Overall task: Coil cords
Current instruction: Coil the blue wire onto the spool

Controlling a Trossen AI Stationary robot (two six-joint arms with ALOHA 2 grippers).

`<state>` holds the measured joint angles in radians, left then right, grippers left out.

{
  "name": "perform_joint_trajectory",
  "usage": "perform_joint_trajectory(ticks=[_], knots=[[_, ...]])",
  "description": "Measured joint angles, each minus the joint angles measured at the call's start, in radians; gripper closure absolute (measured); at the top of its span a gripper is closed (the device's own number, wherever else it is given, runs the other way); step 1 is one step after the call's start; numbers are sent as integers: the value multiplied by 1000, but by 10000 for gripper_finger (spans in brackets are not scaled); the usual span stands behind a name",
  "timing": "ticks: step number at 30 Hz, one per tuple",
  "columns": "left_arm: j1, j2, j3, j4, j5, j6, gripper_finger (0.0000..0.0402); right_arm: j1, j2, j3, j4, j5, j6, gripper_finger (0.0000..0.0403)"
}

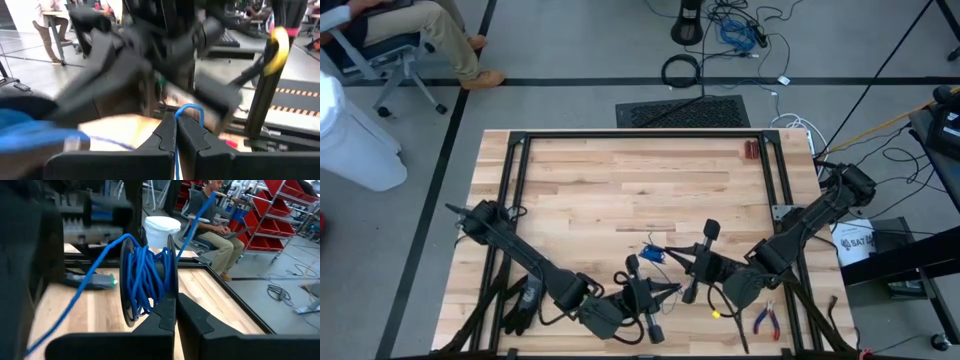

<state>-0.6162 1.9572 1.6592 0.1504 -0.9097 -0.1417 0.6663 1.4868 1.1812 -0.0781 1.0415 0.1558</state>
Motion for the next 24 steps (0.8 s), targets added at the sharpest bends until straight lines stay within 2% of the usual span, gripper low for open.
perform_joint_trajectory(ticks=[14,22,24], knots=[[-3,33,0,-5,-9,-3,397,74,-58,0,10,5,-15,403],[12,33,0,-3,-8,-8,397,96,-61,0,121,-32,-89,403],[14,33,0,0,25,-8,397,98,-61,0,125,-35,-94,403]])
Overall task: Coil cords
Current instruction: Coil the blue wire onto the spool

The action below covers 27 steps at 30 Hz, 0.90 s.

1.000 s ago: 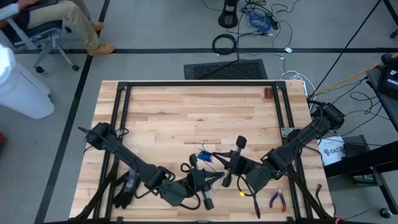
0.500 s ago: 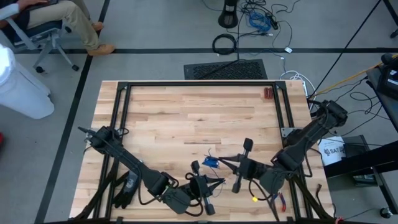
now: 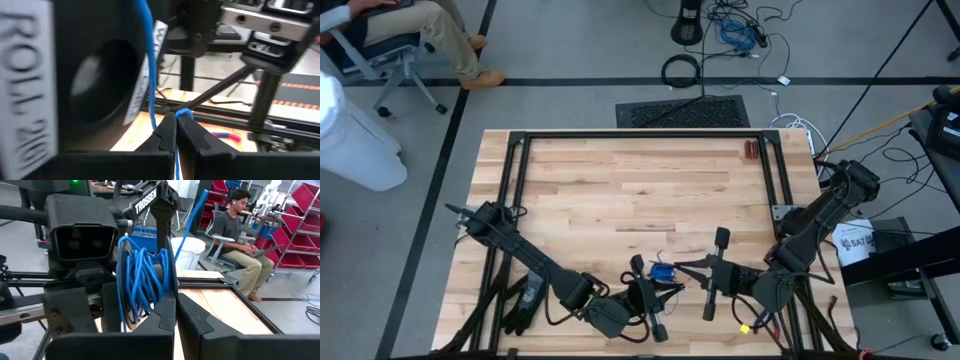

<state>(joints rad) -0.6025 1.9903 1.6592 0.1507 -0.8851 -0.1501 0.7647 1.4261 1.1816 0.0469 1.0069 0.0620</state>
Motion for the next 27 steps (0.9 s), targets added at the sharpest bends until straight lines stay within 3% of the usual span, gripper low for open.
perform_joint_trajectory(ticks=[4,13,27], knots=[[-3,0,0,2,21,0,385,-1,0,0,1,-11,-3,403],[-34,0,0,37,23,0,304,9,-12,0,2,-13,-16,403],[-143,0,0,112,27,59,295,17,-17,0,3,-11,-30,403]])
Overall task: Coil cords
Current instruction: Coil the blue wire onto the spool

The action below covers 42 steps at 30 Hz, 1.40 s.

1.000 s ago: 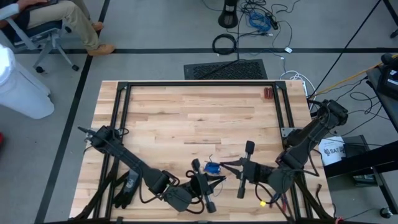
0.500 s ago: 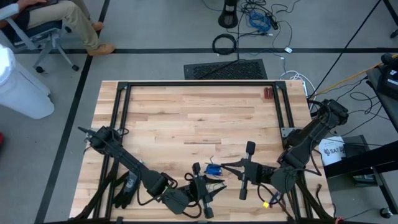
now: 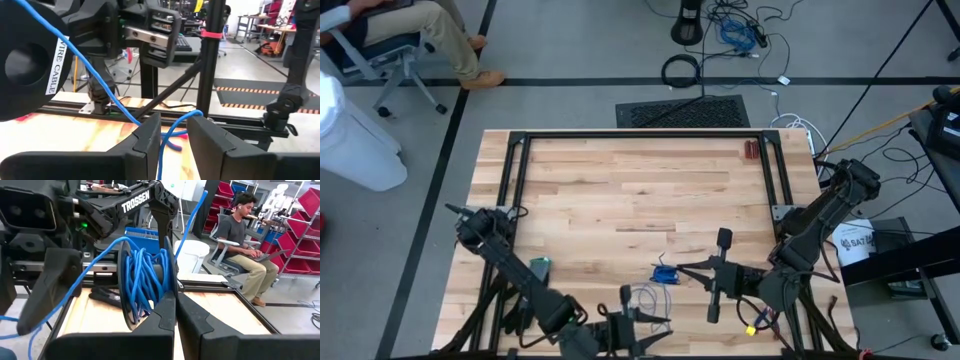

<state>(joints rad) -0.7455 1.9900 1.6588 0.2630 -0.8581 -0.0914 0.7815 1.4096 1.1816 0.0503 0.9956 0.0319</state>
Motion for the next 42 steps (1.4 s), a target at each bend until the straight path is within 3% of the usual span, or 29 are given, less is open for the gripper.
perform_joint_trajectory(ticks=[5,10,19,25,32,42], knots=[[-13,0,0,17,-9,58,295,0,0,0,7,1,-3,403],[-12,-4,0,147,-12,145,303,-1,0,0,8,5,-13,403],[6,-35,68,137,-15,229,394,-1,0,0,7,4,-17,403],[8,-35,84,95,-18,229,389,-1,0,1,7,4,-26,403],[-35,-30,83,-132,-28,106,389,6,-3,1,5,0,-26,403],[-9,42,-18,-126,-96,45,374,112,-61,1,5,-7,-25,403]])
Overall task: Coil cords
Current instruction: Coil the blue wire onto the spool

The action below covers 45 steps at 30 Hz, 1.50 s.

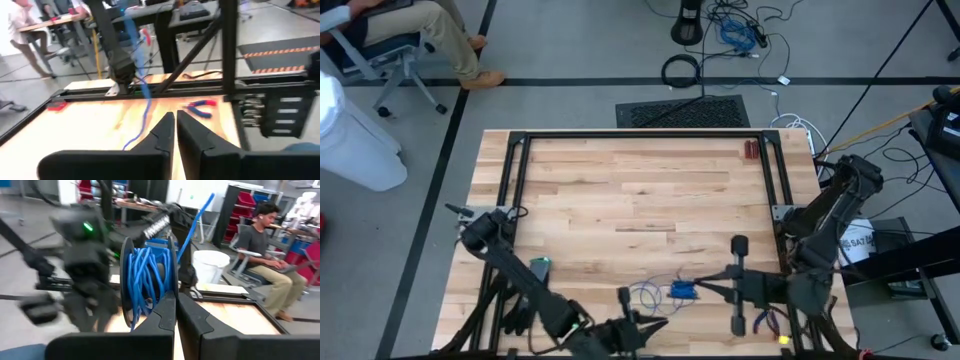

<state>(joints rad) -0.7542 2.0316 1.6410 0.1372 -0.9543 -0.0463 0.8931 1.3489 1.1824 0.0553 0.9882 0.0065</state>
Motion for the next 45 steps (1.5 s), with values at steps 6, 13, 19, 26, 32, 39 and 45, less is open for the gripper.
perform_joint_trajectory(ticks=[6,13,19,26,32,39,45], knots=[[57,38,-2,86,91,-1,289,47,-10,0,1,1,-15,403],[73,76,-2,191,107,58,221,49,-10,1,0,5,-19,403],[71,88,-3,263,90,159,219,49,-10,1,1,6,-19,403],[71,88,-3,272,89,166,260,49,-10,0,1,6,-26,403],[83,88,-3,274,88,160,360,49,-10,0,1,6,-22,403],[87,87,-3,270,7,191,390,51,-10,0,1,6,-20,403],[47,40,-3,208,-88,214,398,58,-10,0,1,5,-29,403]])
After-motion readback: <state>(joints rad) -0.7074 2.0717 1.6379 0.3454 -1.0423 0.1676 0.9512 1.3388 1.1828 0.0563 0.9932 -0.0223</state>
